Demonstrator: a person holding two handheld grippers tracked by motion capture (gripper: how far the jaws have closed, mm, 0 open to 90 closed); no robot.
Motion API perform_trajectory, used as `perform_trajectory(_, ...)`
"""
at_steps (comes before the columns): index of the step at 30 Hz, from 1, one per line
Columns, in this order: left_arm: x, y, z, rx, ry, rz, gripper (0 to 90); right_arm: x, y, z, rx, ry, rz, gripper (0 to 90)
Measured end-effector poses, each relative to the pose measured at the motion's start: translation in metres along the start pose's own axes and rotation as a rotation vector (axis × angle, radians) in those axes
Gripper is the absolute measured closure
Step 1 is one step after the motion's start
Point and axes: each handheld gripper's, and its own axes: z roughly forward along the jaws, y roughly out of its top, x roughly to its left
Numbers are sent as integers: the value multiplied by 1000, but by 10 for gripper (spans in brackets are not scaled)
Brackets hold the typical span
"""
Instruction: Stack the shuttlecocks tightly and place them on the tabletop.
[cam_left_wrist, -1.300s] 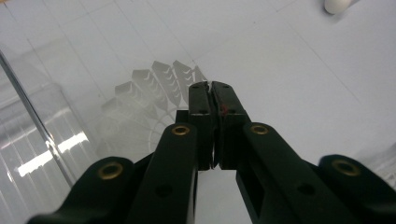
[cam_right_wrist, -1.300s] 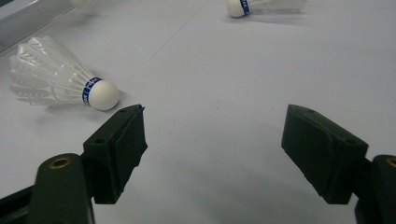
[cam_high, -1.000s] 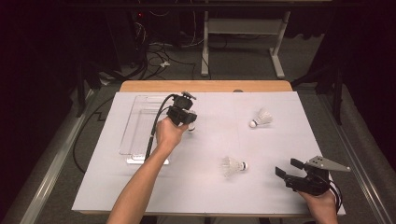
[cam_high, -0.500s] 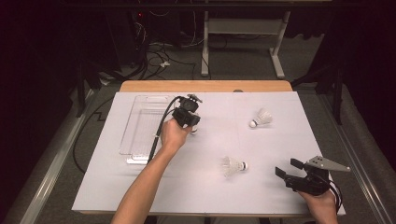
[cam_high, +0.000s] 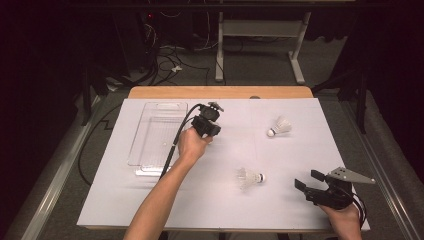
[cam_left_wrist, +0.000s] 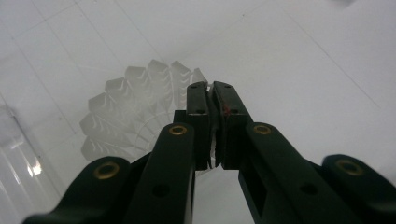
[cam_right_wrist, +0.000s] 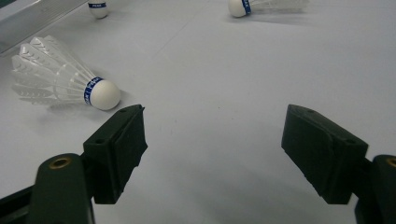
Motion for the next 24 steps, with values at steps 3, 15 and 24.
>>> perform_trajectory(3, -1, 2, 3, 1, -7, -3, 852, 0, 0, 0, -1, 1, -2, 220)
perform_trajectory(15, -5, 3, 11, -1, -36, -26, 797, 0, 0, 0, -1, 2, 0, 221)
perform_trajectory(24, -7, 5, 14, 1, -57, -34, 779, 0, 0, 0, -2, 4, -2, 221)
